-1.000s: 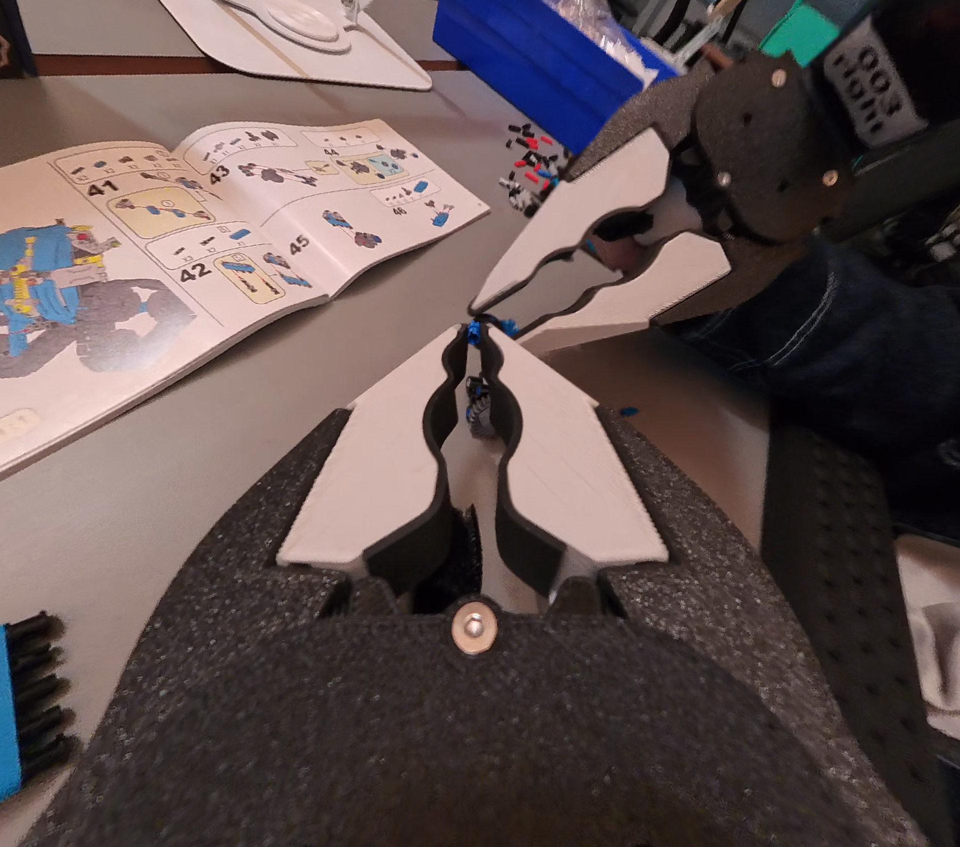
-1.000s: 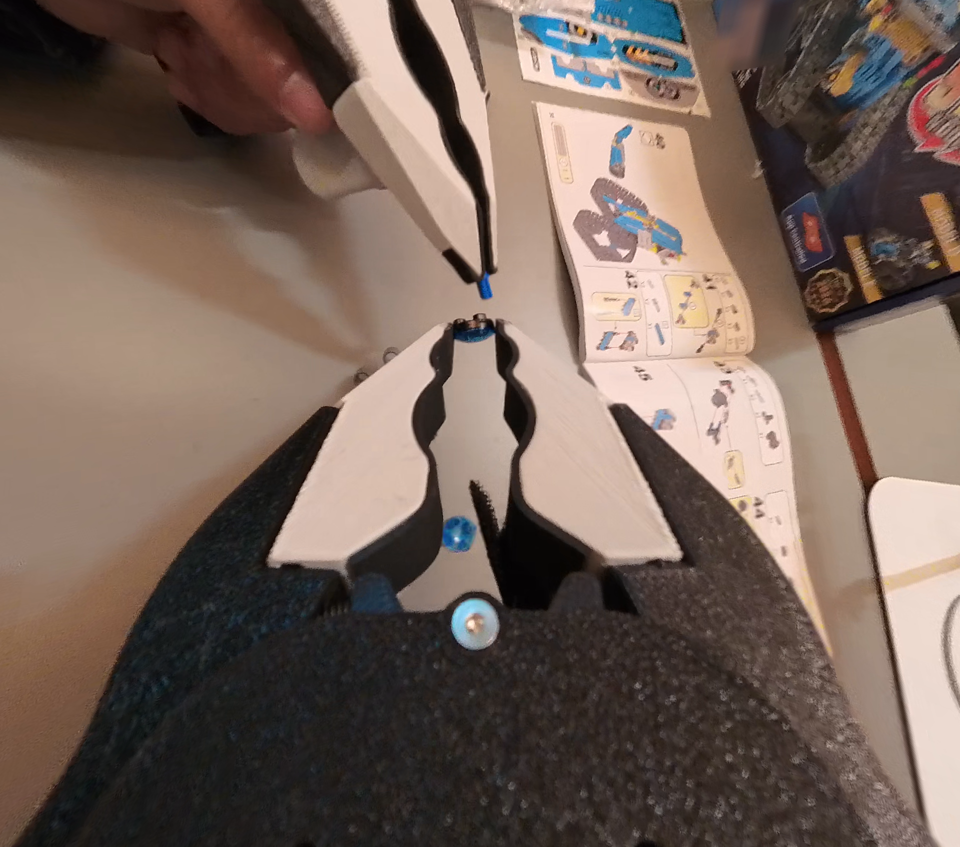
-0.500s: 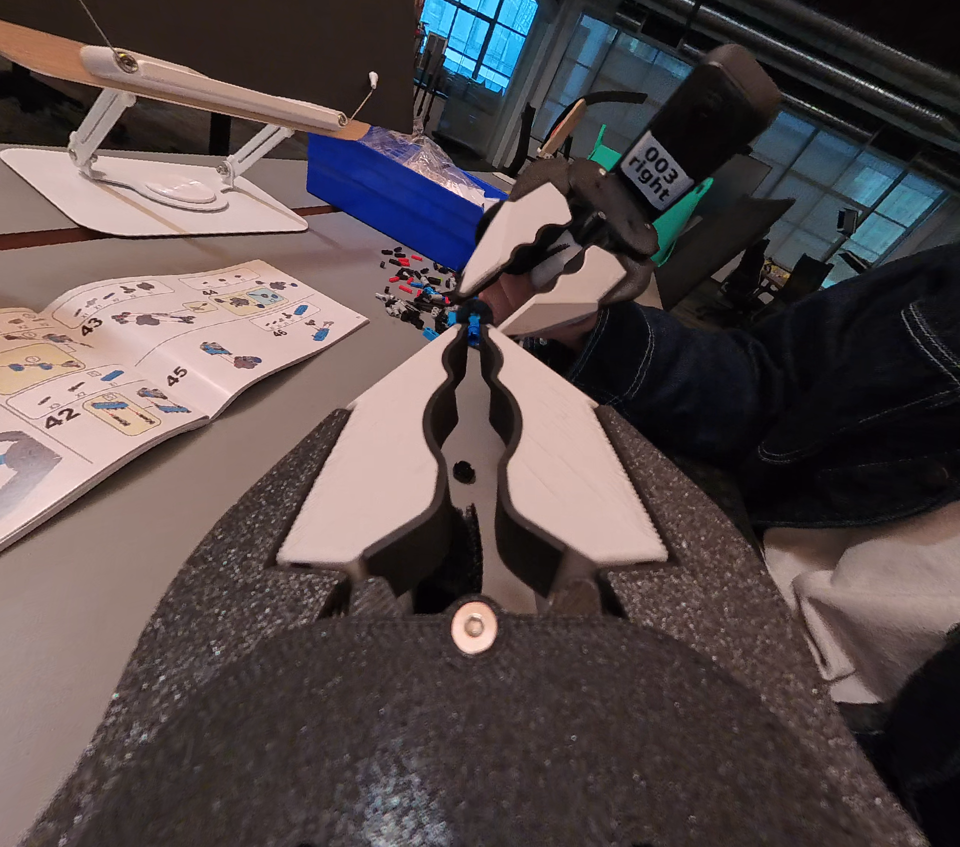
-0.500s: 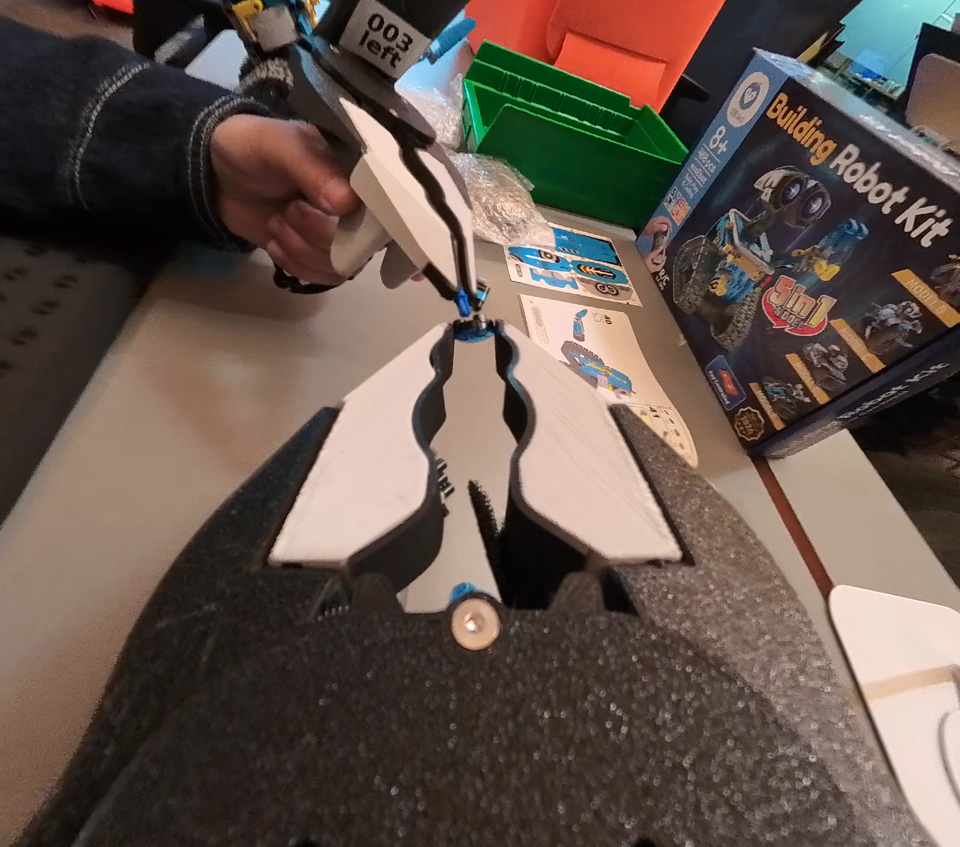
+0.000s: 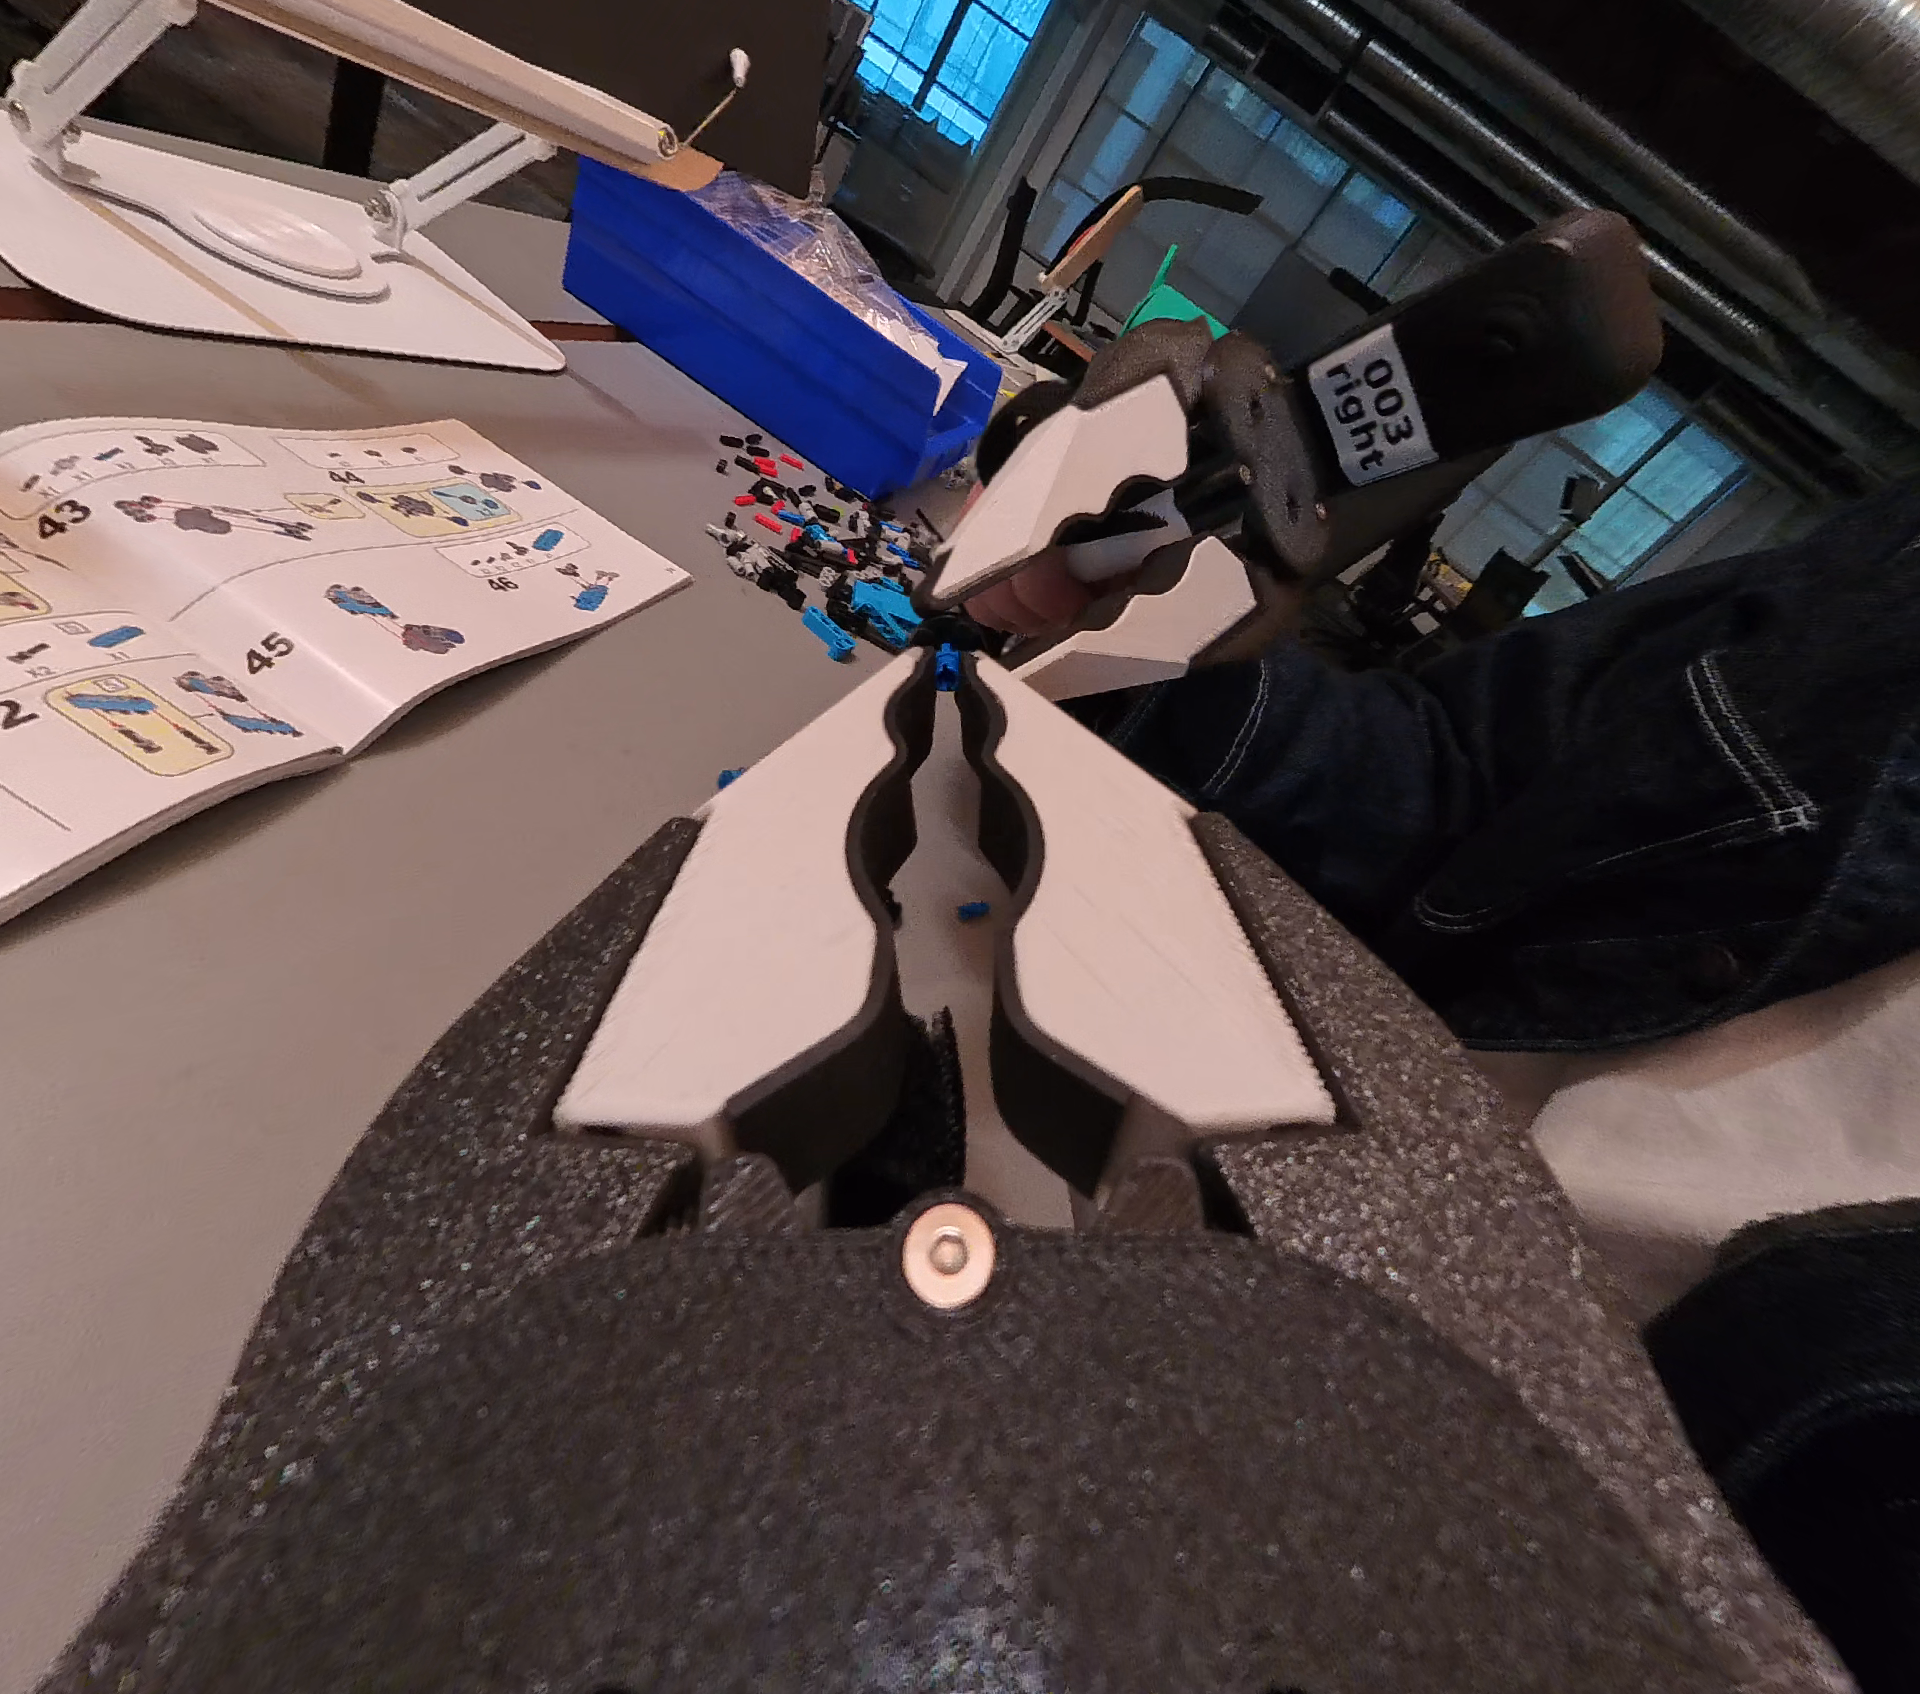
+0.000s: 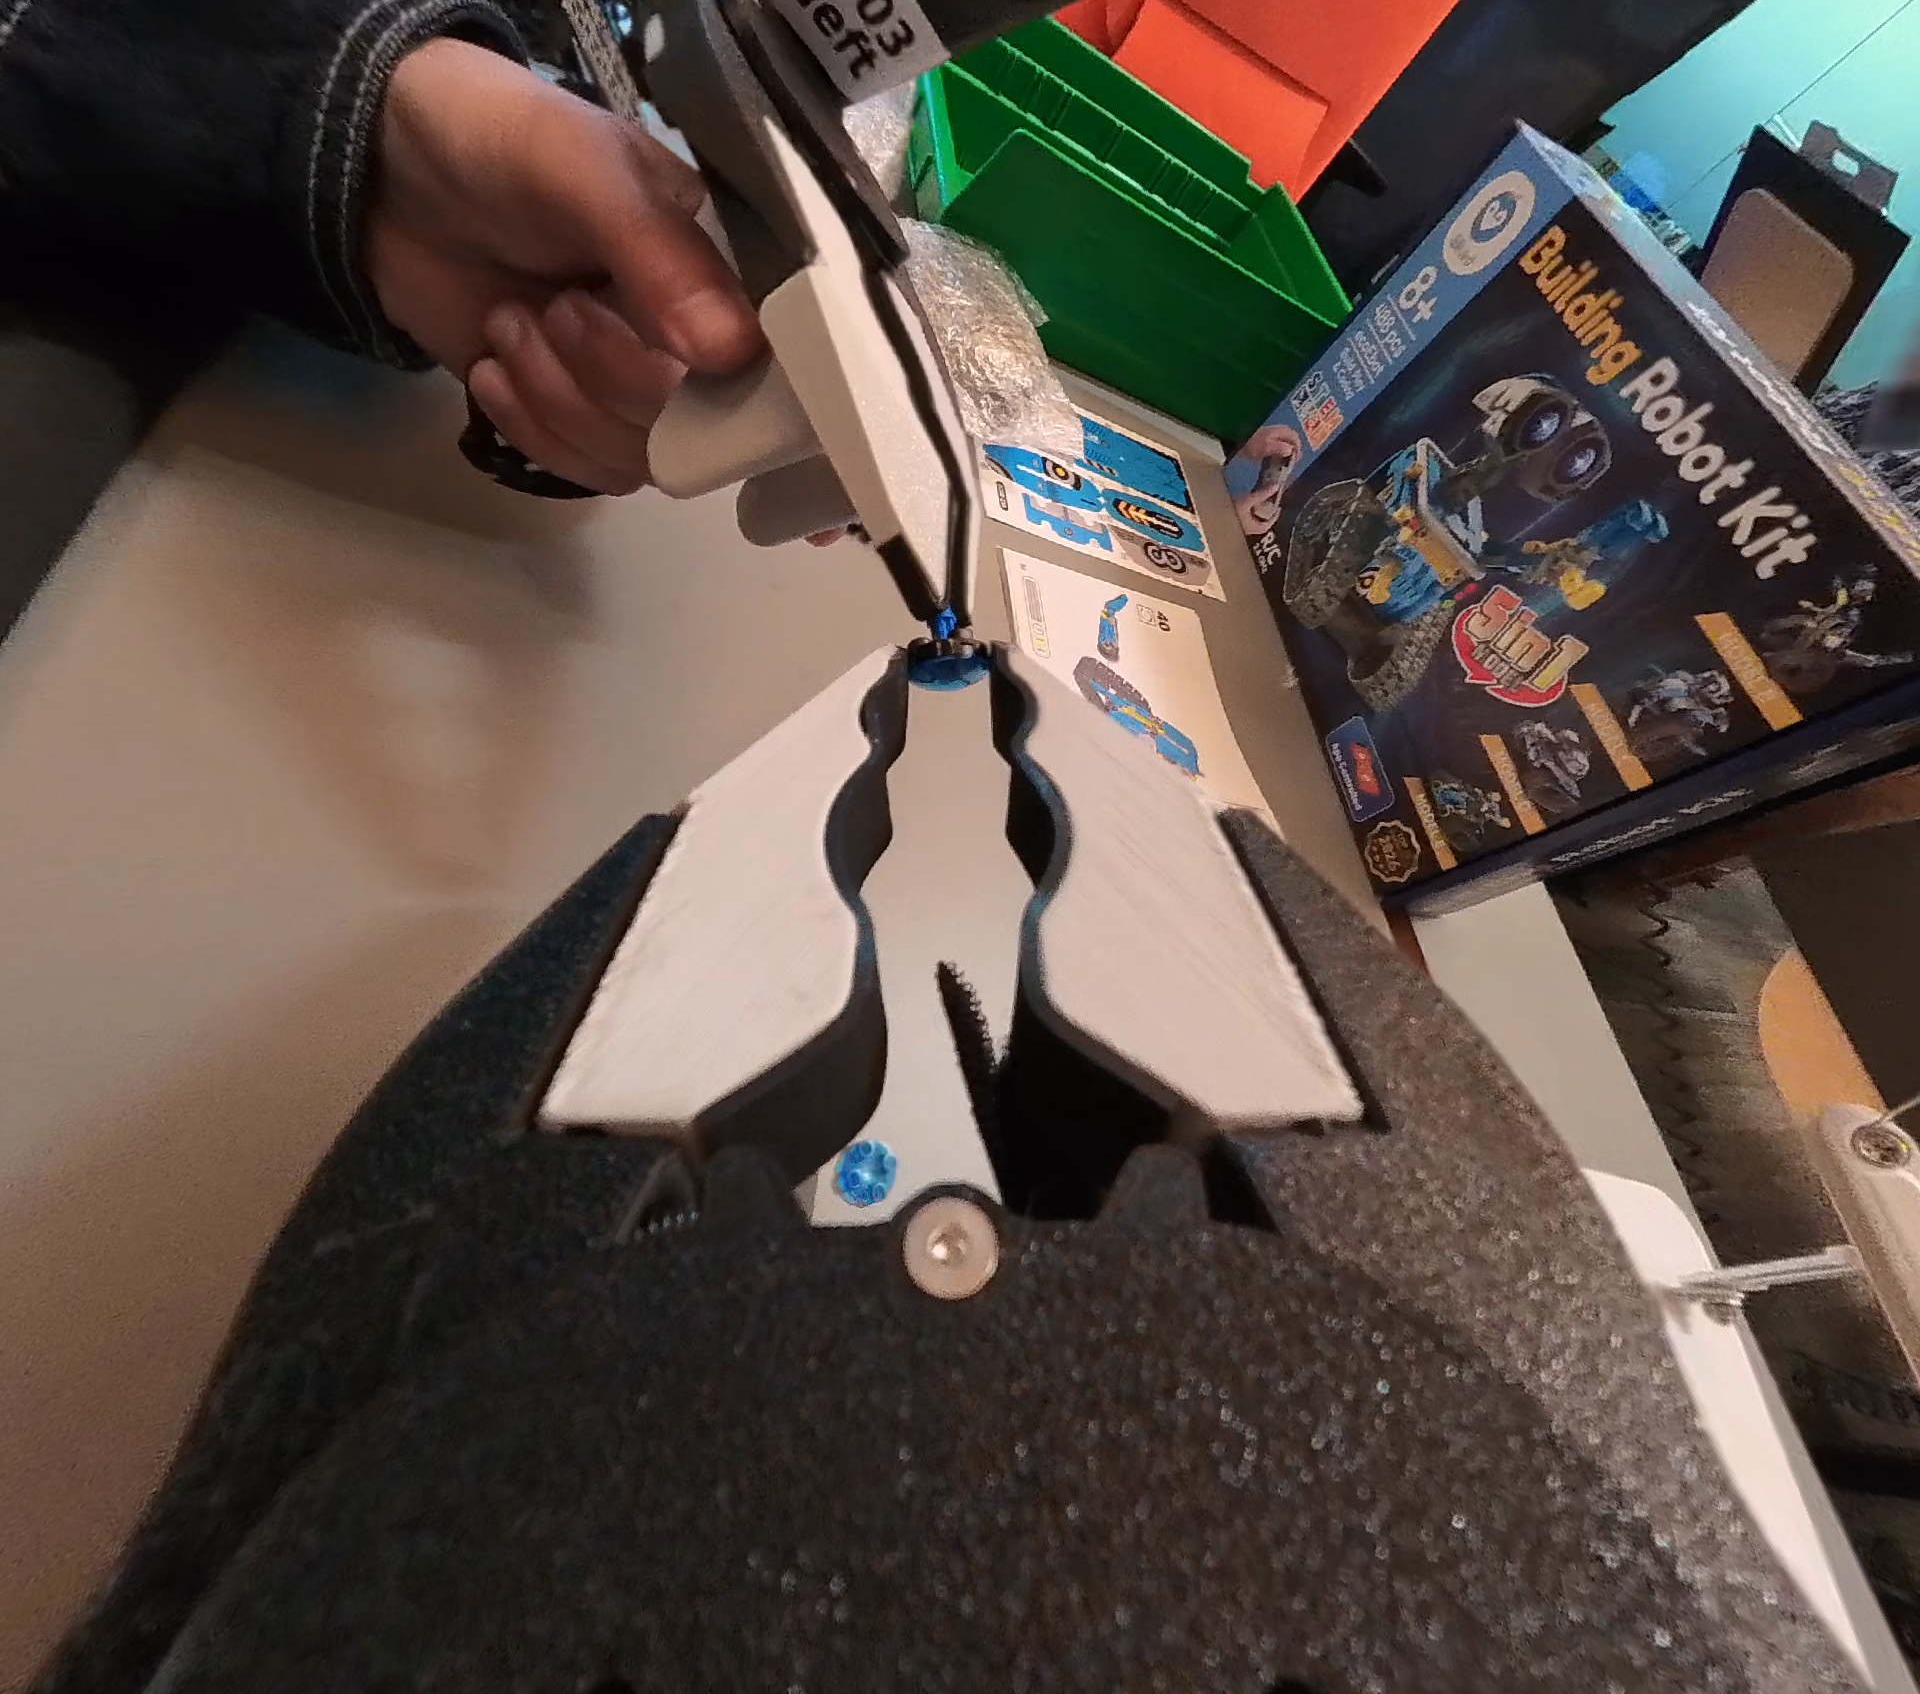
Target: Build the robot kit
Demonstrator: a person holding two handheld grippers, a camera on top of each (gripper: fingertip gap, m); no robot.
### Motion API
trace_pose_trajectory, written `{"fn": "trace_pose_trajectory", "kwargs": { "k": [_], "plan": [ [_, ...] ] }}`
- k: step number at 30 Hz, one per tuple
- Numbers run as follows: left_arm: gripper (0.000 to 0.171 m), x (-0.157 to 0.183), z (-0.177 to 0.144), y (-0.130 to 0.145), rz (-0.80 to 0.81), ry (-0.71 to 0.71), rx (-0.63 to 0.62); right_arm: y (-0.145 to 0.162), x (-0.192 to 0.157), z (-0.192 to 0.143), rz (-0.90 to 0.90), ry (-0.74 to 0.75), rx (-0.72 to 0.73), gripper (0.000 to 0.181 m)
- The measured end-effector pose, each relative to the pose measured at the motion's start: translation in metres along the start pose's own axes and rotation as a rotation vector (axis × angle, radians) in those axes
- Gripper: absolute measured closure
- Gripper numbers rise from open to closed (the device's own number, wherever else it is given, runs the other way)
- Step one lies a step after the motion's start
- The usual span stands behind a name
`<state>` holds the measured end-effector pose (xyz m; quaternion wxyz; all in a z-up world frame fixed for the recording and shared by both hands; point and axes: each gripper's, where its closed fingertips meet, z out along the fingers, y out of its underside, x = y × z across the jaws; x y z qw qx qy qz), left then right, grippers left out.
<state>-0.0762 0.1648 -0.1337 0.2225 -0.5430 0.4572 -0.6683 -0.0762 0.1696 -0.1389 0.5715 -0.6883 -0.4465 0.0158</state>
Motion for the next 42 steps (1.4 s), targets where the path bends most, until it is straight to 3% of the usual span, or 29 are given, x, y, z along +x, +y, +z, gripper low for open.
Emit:
{"fn": "trace_pose_trajectory", "kwargs": {
  "k": [7,16,21,30,42],
  "plan": [
    [0.169,-0.003,0.000,0.003,-0.112,0.043,0.004,0.003,-0.003,0.002,-0.046,0.007,-0.031,0.167],
    [0.168,-0.019,0.003,0.013,-0.016,-0.094,-0.064,0.021,-0.003,0.011,0.028,-0.017,-0.094,0.167],
    [0.168,-0.027,0.004,0.016,0.161,-0.224,-0.117,0.029,-0.001,0.016,0.082,-0.018,-0.121,0.166],
    [0.168,-0.007,0.001,0.008,-0.120,0.032,-0.020,0.007,-0.005,0.008,0.087,-0.049,-0.020,0.166],
    [0.169,-0.012,-0.001,-0.006,-0.213,0.043,0.097,0.001,0.006,0.013,0.132,0.026,-0.027,0.160]
  ]
}}
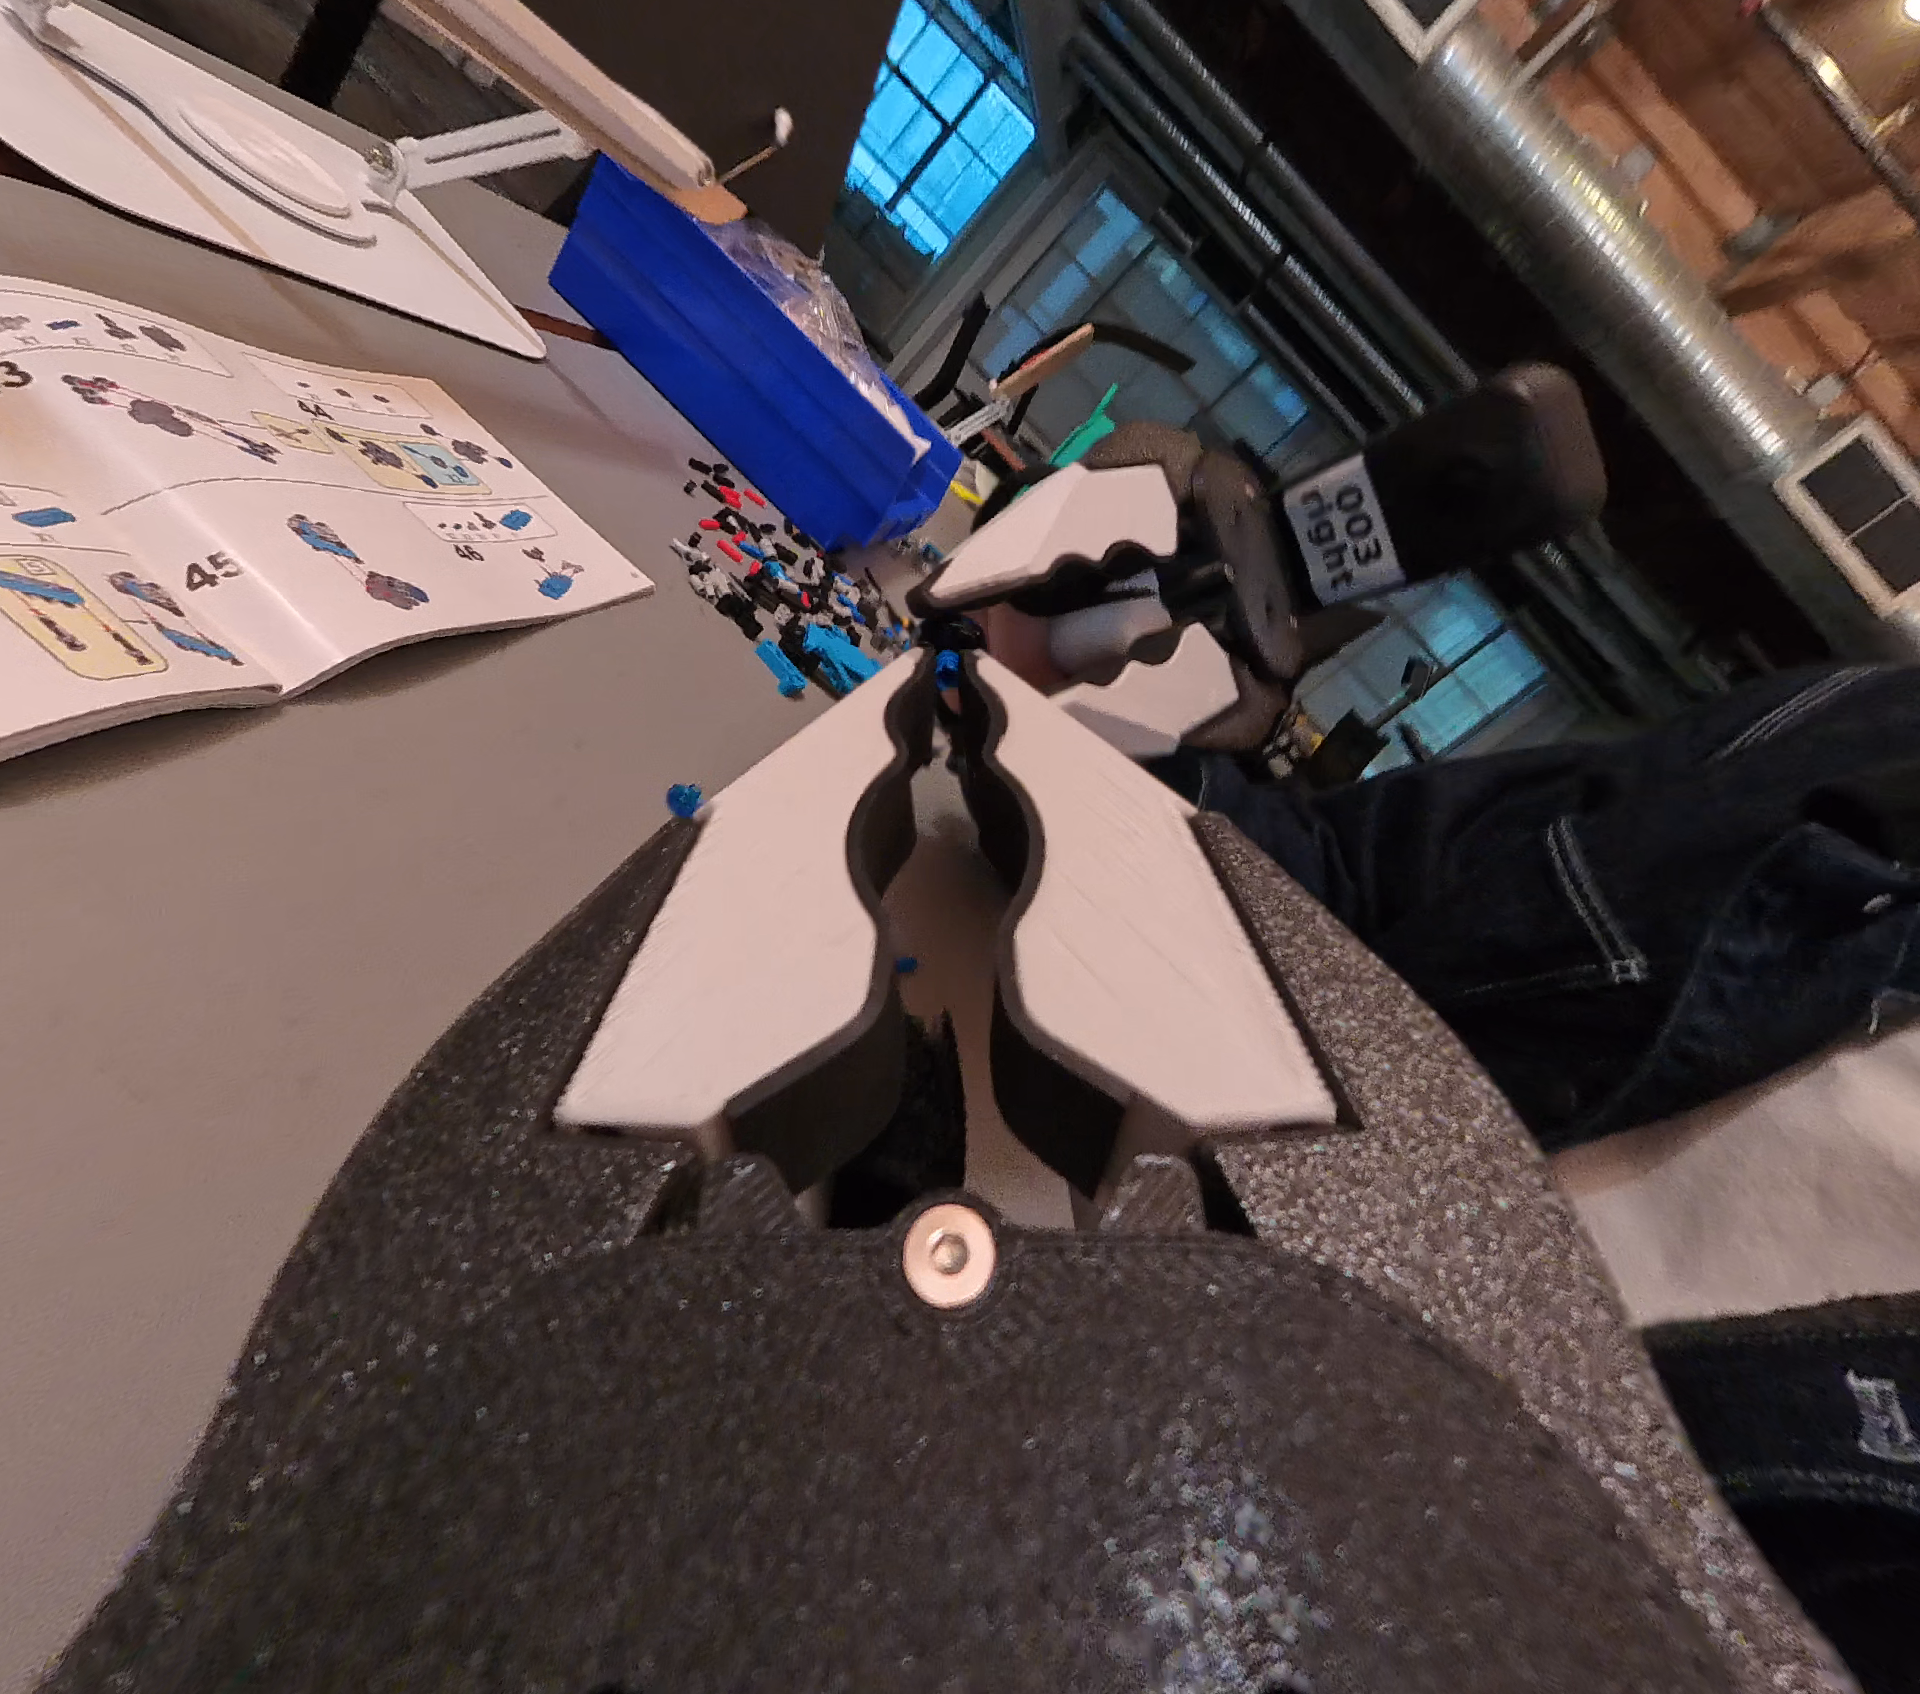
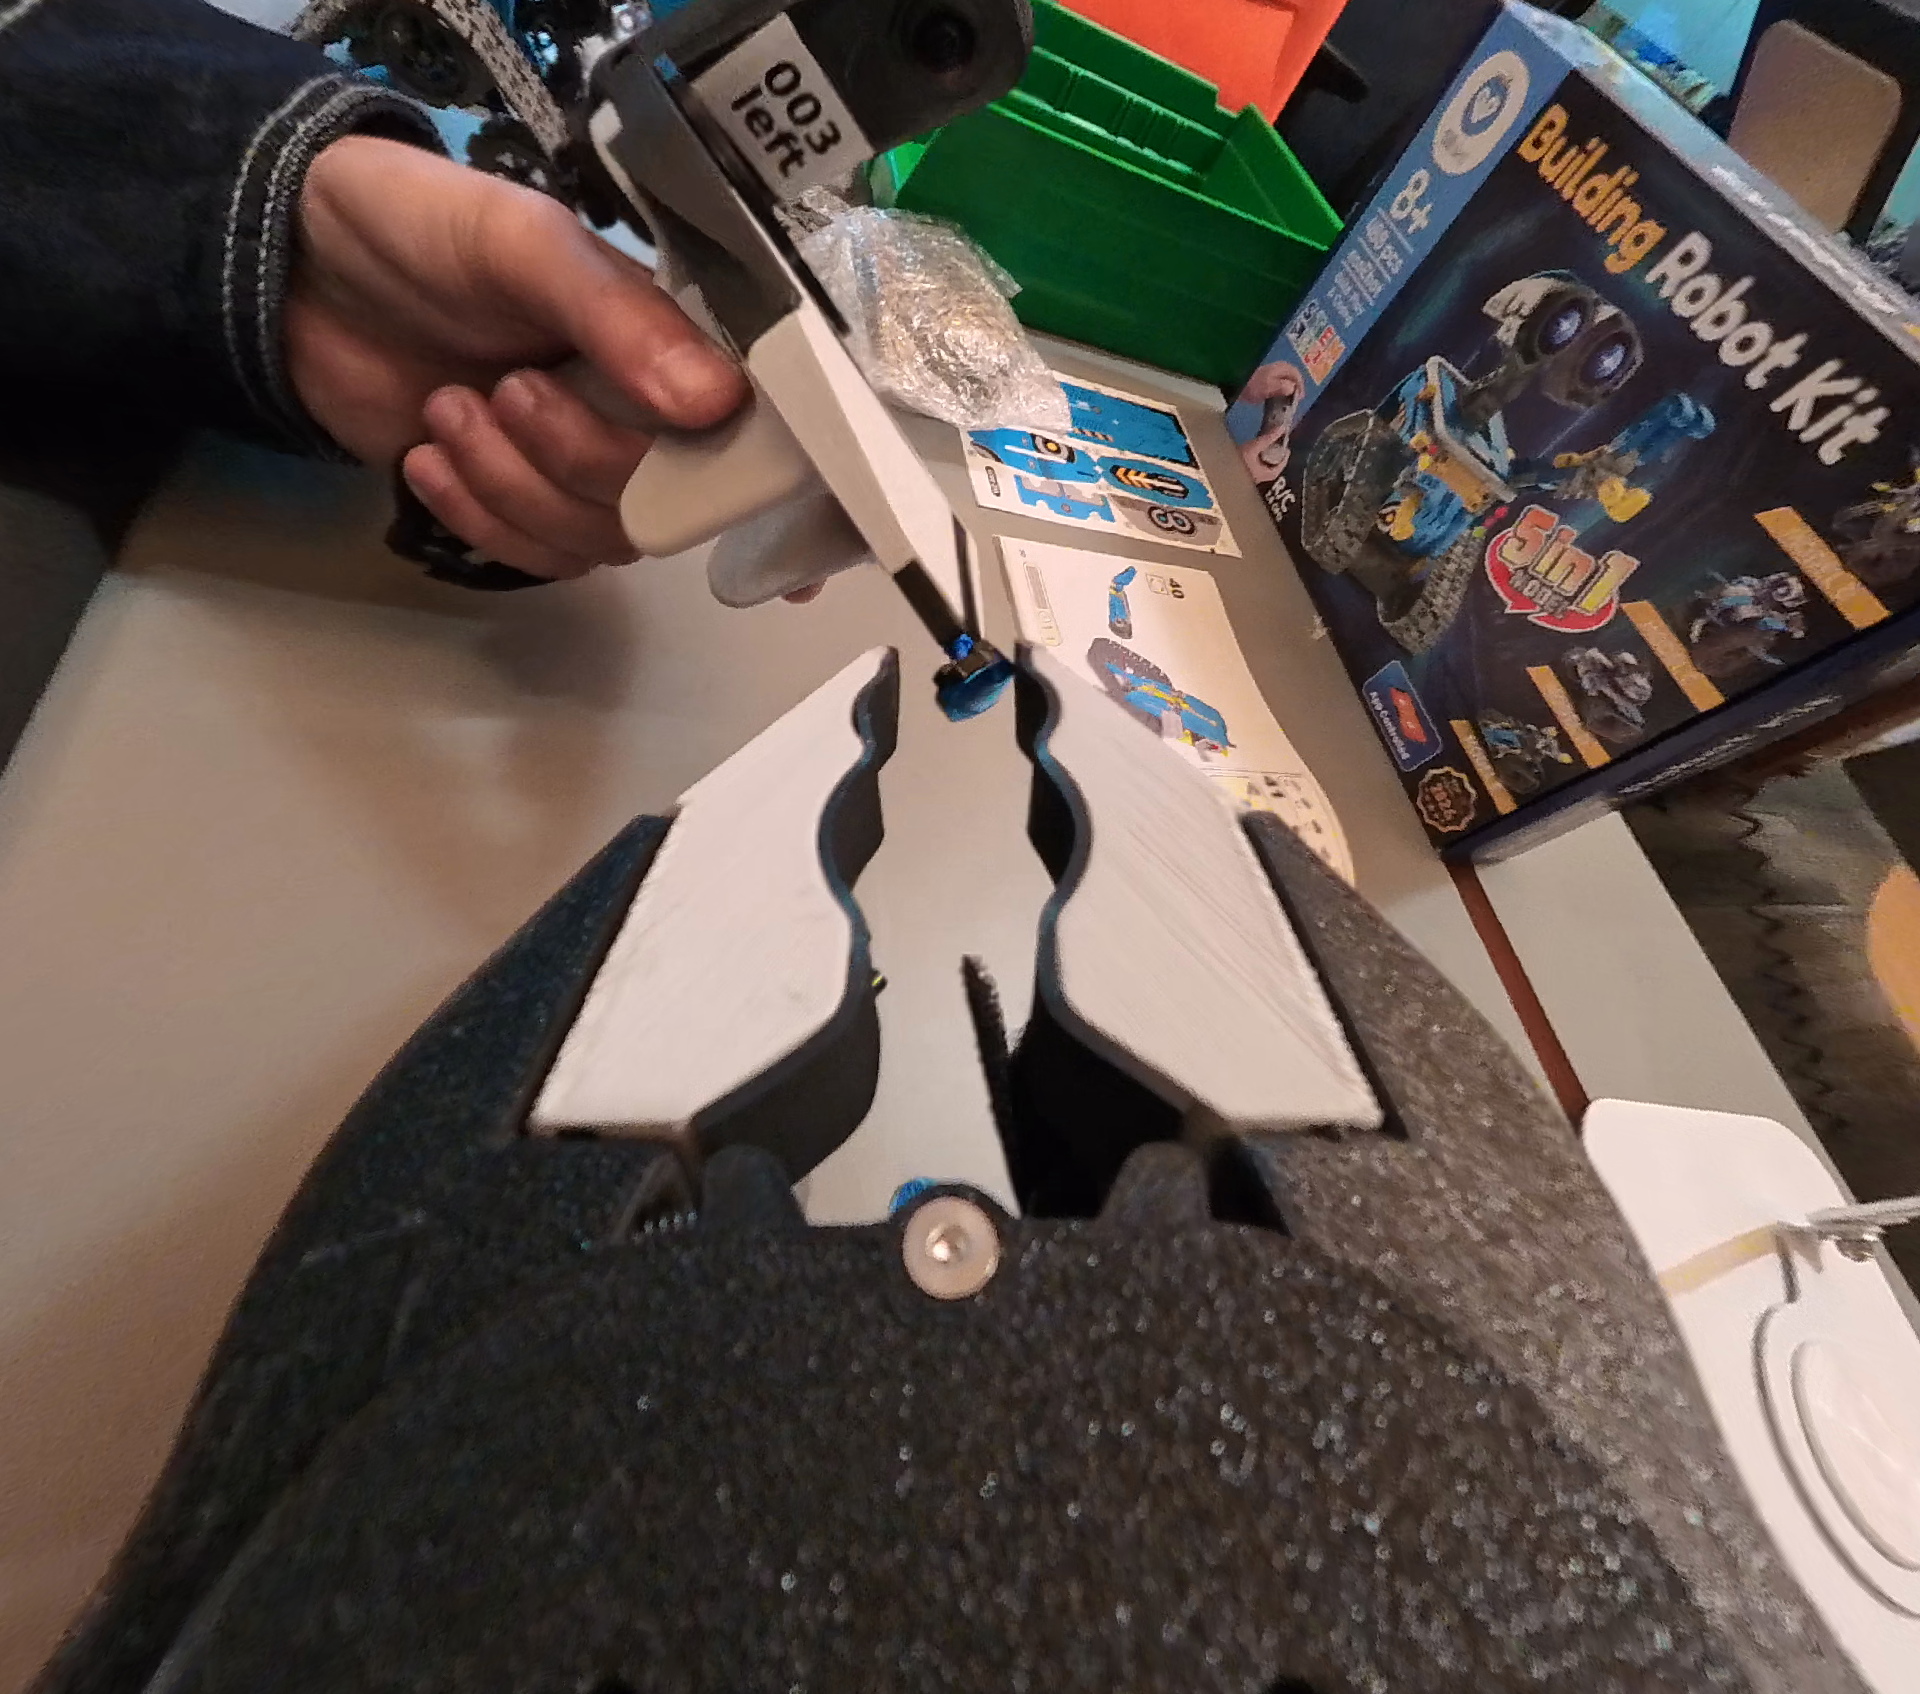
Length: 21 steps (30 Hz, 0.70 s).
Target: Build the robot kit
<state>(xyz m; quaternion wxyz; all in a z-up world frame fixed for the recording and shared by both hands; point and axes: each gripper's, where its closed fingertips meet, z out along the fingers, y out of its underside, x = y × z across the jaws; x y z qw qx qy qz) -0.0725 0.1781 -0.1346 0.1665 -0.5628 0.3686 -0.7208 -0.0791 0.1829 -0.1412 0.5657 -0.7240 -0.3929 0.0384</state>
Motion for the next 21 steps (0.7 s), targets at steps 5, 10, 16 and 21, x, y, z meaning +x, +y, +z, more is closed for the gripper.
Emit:
{"fn": "trace_pose_trajectory", "kwargs": {
  "k": [5,10,16,21],
  "plan": [
    [0.168,-0.006,-0.002,-0.010,-0.107,0.007,0.108,-0.002,0.003,0.007,0.043,0.074,-0.015,0.144],
    [0.168,-0.003,-0.002,-0.017,-0.165,0.050,0.163,-0.008,0.014,0.008,0.065,0.195,0.015,0.154],
    [0.168,-0.002,-0.003,-0.022,-0.142,0.036,0.191,-0.009,0.016,0.006,0.105,0.196,0.028,0.151],
    [0.168,-0.003,-0.004,-0.027,-0.150,0.036,0.229,-0.014,0.017,0.007,0.179,0.258,0.065,0.146]
  ]
}}
